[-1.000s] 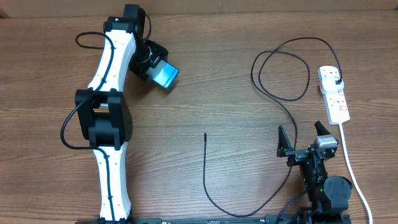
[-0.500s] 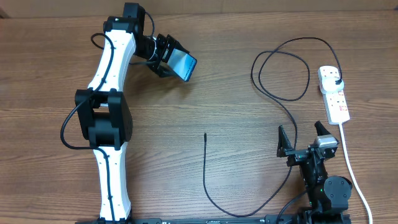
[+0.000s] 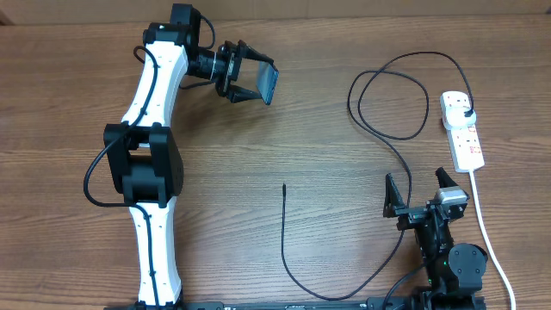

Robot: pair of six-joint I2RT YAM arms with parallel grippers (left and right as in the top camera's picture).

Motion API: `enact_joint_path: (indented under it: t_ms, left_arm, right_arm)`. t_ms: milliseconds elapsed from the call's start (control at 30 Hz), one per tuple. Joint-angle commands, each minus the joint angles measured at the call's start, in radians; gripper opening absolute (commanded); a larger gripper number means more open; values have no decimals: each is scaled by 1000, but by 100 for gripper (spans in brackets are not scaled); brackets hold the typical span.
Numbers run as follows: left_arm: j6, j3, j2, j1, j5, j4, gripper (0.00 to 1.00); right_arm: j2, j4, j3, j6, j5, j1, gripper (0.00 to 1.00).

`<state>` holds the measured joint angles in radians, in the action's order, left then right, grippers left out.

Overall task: Plug charger to phone and switch on socket
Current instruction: 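Lift the phone with the left gripper and tilt it upright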

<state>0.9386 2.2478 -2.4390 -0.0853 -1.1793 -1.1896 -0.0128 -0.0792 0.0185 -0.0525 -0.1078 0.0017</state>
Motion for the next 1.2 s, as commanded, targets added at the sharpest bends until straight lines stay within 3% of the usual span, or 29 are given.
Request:
enact_joint_path:
  t_ms: [0, 333, 1167]
  left_arm:
    - [-12, 34, 6, -7, -105, -11, 4]
    - [13, 34, 6, -7, -179, -11, 4]
    - [56, 34, 6, -8, -179, -11, 4]
  right_arm:
    - [9, 5, -11, 0, -5, 5, 100]
    - [9, 5, -11, 0, -5, 5, 100]
    - [9, 5, -11, 0, -5, 5, 100]
